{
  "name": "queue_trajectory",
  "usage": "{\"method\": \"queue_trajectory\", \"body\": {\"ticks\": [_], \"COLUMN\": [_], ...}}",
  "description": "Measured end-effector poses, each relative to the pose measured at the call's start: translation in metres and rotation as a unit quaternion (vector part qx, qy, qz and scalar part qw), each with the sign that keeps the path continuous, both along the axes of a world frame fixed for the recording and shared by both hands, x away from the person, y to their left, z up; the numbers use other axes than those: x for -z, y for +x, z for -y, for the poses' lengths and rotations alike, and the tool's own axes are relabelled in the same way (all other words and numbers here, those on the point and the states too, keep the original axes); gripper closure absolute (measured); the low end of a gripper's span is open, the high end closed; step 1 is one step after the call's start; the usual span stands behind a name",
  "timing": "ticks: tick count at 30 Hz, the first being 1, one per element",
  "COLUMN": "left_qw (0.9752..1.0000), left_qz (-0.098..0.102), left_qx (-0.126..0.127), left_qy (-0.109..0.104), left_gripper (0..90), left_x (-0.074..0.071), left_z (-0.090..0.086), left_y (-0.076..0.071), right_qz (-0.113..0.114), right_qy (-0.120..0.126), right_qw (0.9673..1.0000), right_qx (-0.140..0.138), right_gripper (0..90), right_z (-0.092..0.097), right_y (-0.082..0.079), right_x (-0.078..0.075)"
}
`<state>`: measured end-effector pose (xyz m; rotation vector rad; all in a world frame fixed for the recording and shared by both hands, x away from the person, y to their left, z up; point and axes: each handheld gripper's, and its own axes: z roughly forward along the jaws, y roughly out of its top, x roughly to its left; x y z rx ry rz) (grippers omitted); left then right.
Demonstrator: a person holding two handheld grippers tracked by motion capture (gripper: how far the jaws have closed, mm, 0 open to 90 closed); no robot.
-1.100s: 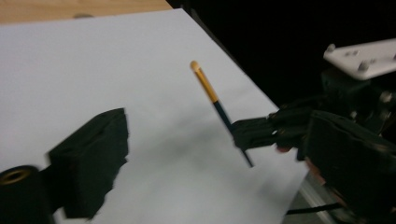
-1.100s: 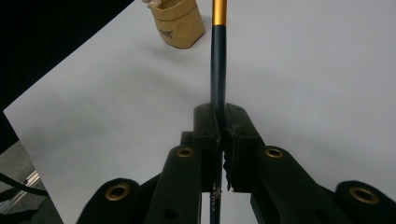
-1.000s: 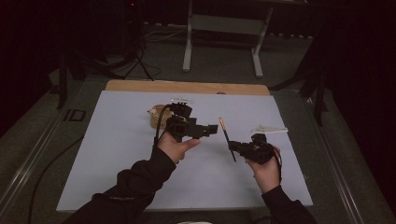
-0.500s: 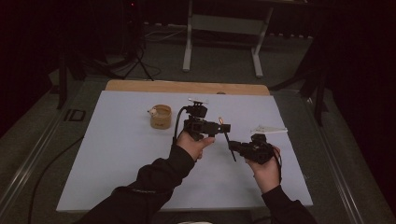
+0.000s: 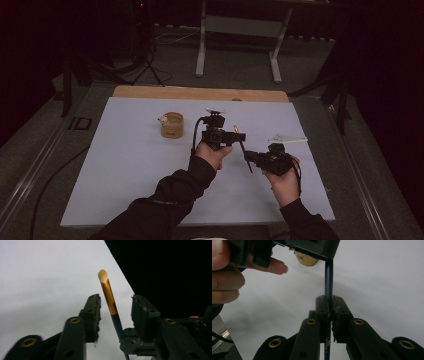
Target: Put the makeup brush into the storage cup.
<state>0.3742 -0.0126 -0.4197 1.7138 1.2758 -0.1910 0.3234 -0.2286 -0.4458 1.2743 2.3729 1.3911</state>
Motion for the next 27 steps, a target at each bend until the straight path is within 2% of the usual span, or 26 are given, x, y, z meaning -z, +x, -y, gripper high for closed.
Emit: {"method": "queue_trajectory", "body": {"ticks": [4, 10, 14, 15, 19, 21, 27], "left_qw": [0.9999, 0.9999, 0.9999, 0.9998, 0.9997, 0.9997, 0.9994], "left_qz": [-0.006, -0.003, 0.0, 0.005, 0.004, 0.009, 0.017], "left_qx": [0.009, 0.01, 0.01, 0.013, 0.016, 0.018, 0.028], "left_qy": [-0.011, -0.011, -0.014, -0.012, -0.017, -0.016, -0.015], "left_gripper": [72.0, 81.4, 83.3, 83.4, 83.4, 83.5, 83.5], "left_x": [0.0029, 0.0049, 0.004, 0.0029, 0.001, -0.0009, 0.0], "left_z": [0.002, 0.0058, 0.0068, 0.008, 0.0066, 0.0062, 0.0063], "left_y": [0.0016, 0.0016, 0.0001, -0.0008, -0.0002, -0.0007, -0.0017], "right_qz": [-0.001, -0.001, -0.004, -0.001, 0.005, 0.008, 0.021], "right_qy": [-0.001, -0.002, -0.003, -0.004, -0.009, 0.003, 0.007], "right_qw": [1.0, 1.0, 1.0, 1.0, 0.9999, 1.0, 0.9998], "right_qx": [-0.001, -0.002, -0.002, -0.001, -0.001, 0.002, -0.001], "right_gripper": [84.4, 84.4, 84.4, 84.4, 84.0, 82.9, 58.8], "right_z": [-0.0005, -0.0009, -0.0008, -0.0011, -0.0011, -0.001, -0.0044], "right_y": [0.0003, 0.0004, 0.0005, 0.0003, -0.001, -0.0018, -0.0026], "right_x": [0.0005, 0.001, 0.0016, 0.001, -0.0006, -0.0009, -0.0028]}}
